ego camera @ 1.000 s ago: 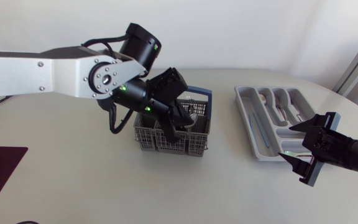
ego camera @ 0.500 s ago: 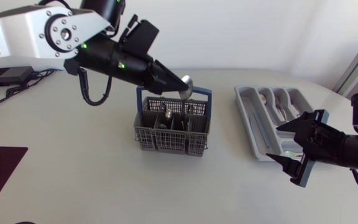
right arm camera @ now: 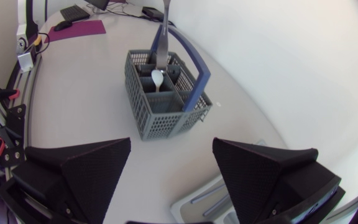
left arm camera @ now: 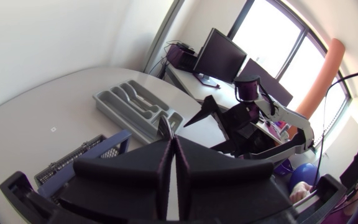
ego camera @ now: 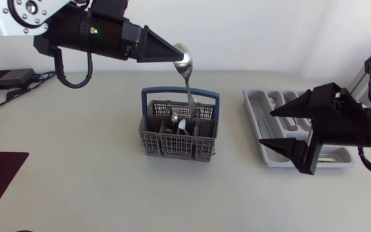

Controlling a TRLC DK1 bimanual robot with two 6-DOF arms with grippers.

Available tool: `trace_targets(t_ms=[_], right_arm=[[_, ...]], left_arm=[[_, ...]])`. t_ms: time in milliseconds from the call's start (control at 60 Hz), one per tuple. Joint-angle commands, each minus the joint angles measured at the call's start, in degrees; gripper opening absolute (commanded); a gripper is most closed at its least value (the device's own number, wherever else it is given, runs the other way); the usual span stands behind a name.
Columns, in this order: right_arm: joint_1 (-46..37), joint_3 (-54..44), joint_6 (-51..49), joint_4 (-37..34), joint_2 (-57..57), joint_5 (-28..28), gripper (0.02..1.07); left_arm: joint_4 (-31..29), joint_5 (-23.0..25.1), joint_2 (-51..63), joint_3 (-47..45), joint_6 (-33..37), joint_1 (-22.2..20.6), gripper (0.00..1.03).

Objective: Sort the cutlery from the basket into the organizer compartments.

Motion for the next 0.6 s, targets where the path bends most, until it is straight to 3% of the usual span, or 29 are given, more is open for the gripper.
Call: trace_targets(t_ms=[0, 233, 583], right_arm=[[3.18, 2.92, 3.34, -1.72, -0.69, -1.02, 0.96], [9.77, 4.94, 6.86, -0.67, 1.51, -1.81, 0.92], [15.22, 5.65, 8.18, -0.84, 2.47, -6.55, 0.64]], left_arm=[[0.02, 2.07, -3.68, -1.48, 1.19, -2.36, 0.03], [-0.6, 4.71, -4.29, -4.38, 6.64, -8.34, 0.03], [-6.22, 4.97, -3.68, -5.17, 16.05, -14.23, 0.03]])
